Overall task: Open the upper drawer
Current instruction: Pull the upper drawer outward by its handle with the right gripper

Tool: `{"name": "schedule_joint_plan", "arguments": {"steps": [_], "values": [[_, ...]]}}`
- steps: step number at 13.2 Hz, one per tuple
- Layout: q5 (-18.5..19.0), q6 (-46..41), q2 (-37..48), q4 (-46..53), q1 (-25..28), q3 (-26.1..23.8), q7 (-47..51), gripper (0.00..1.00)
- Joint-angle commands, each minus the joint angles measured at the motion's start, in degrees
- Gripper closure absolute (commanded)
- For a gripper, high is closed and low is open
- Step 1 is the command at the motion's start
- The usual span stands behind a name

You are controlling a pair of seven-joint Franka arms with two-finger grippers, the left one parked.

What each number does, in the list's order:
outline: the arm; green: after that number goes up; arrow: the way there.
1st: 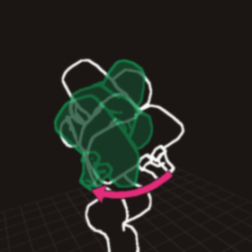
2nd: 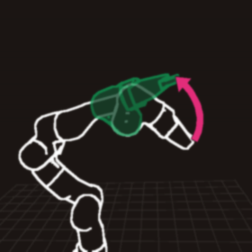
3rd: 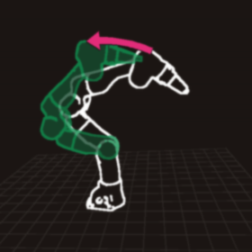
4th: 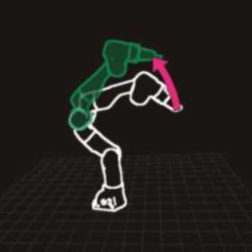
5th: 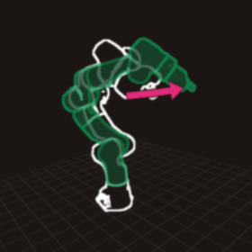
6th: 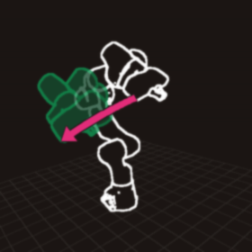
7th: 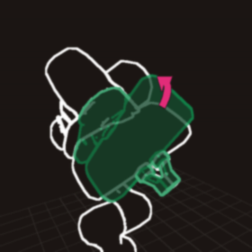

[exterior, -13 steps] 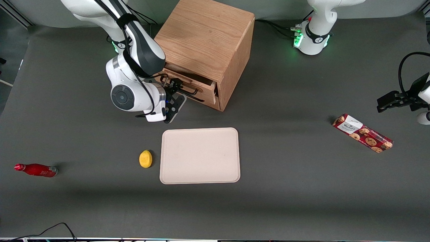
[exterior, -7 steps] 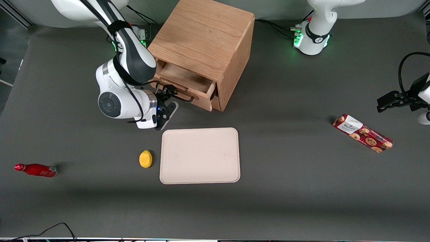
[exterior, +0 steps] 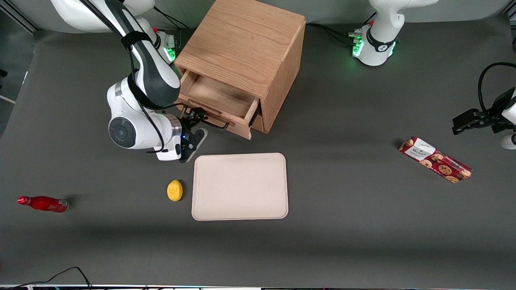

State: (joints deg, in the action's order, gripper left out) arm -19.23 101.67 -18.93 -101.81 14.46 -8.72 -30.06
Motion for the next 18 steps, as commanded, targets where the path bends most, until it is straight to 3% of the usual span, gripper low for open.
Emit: {"name": "schedule_joint_plan", "arguments": {"steps": [1, 18], "values": [[1.56, 0.02, -1.29, 2.14, -3.46, -3.66, -0.88, 0.00], [6.05, 0.02, -3.75, 5.13, -13.13, -12.10, -0.71, 0.00]]}}
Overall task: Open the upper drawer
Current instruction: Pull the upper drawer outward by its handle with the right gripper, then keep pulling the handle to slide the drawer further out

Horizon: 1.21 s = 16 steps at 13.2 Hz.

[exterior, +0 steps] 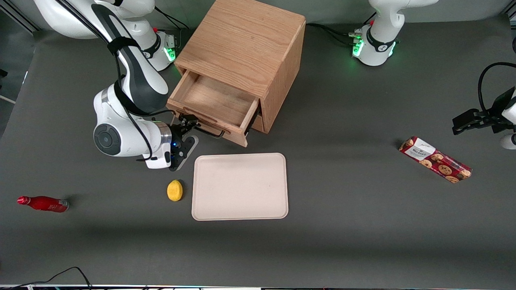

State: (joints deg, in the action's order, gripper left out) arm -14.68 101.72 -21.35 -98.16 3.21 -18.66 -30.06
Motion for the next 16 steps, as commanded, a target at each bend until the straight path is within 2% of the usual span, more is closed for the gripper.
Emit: {"name": "schedule_joint_plan", "arguments": {"steps": [1, 7, 16], "values": [[1.67, -0.03, -1.41, 1.48, -2.42, -2.61, -0.70, 0.00], [3.77, 0.06, -1.67, 1.48, -7.16, -7.62, -0.61, 0.00], [4.13, 0.32, -1.50, 1.48, -7.78, -7.80, -0.96, 0.00]]}}
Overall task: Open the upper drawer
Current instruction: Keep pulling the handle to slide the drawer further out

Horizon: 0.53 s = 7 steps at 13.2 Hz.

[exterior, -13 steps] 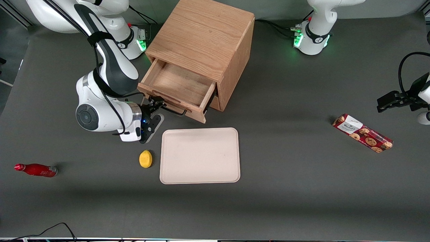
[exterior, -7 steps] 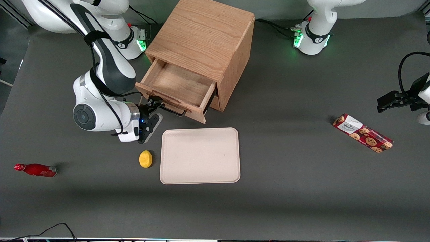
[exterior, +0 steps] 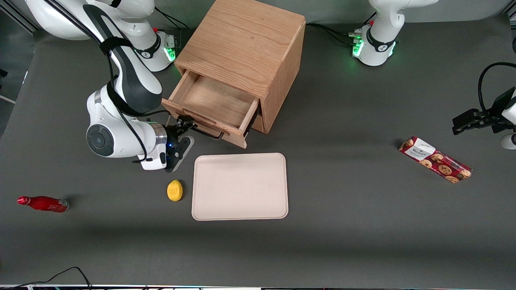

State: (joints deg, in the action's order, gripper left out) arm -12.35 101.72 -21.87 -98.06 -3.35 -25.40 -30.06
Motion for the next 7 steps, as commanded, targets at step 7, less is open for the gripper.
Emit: {"name": "schedule_joint_plan", "arguments": {"steps": [7], "values": [[3.56, 0.41, -0.98, 2.25, -2.54, -1.41, -1.05, 0.00]]}}
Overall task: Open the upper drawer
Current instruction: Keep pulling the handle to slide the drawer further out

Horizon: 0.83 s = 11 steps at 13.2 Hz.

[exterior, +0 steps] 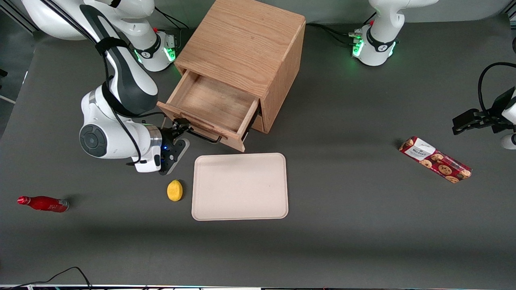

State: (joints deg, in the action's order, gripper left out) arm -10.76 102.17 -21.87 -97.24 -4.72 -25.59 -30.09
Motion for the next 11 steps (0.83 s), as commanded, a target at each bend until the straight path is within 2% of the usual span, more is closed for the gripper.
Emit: {"name": "schedule_joint_plan", "arguments": {"steps": [1, 11], "values": [[2.58, -0.04, -0.98, 1.79, -1.43, -1.22, -1.03, 0.00], [3.46, 0.40, -3.26, 3.02, -0.73, -1.05, -1.03, 0.00]]}}
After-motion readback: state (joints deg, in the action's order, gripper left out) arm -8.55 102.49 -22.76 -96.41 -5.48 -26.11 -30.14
